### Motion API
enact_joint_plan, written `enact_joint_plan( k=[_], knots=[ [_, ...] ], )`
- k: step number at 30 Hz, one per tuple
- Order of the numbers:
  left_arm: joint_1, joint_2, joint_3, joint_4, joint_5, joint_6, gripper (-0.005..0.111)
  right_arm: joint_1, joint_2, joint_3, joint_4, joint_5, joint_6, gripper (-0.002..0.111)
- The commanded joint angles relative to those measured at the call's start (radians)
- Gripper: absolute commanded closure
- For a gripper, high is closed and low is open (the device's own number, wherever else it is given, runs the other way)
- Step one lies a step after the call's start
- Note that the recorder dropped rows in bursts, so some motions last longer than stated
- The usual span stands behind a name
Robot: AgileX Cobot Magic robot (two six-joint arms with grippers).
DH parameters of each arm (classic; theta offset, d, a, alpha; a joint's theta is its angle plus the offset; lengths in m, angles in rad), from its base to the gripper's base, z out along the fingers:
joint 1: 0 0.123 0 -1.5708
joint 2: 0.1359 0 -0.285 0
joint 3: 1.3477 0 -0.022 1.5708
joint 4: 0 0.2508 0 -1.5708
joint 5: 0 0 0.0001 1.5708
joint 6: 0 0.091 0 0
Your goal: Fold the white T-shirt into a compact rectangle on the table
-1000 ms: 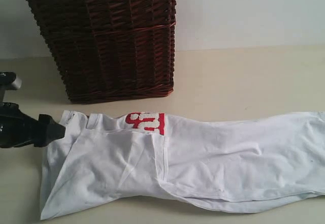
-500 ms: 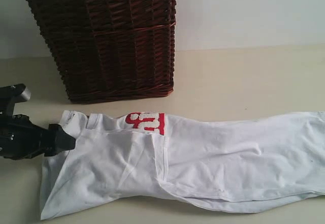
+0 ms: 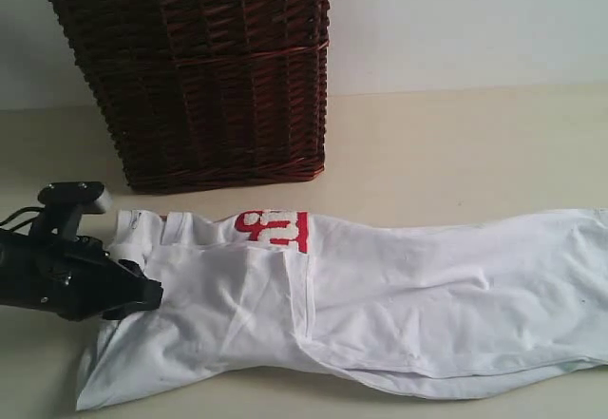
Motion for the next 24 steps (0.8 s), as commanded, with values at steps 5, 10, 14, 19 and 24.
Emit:
enact_joint_plan(
  k=[5,10,14,19,24],
  knots=[
    [-0.021,-0.018,-0.006,-0.006,-0.119,-0.001,0.107,-0.008,-0.005,0.002,0.002,-0.006,0.001,0.108],
    [0.150,-0.087,0.024,0.086,-0.130,-0.001,0.107,-0.008,-0.005,0.002,0.002,-0.006,0.001,0.108],
    [0.279,-0.111,0.057,0.174,-0.110,-0.001,0.107,-0.008,-0.005,0.002,0.002,-0.006,0.001,0.108],
    [0.444,-0.144,0.082,0.246,-0.040,-0.001,0.107,-0.008,-0.005,0.002,0.002,-0.006,0.001,0.108],
    [0.569,-0.171,0.095,0.356,0.144,0.002,0.107,-0.008,-0.005,0.002,0.002,-0.006,0.001,0.108]
  ],
)
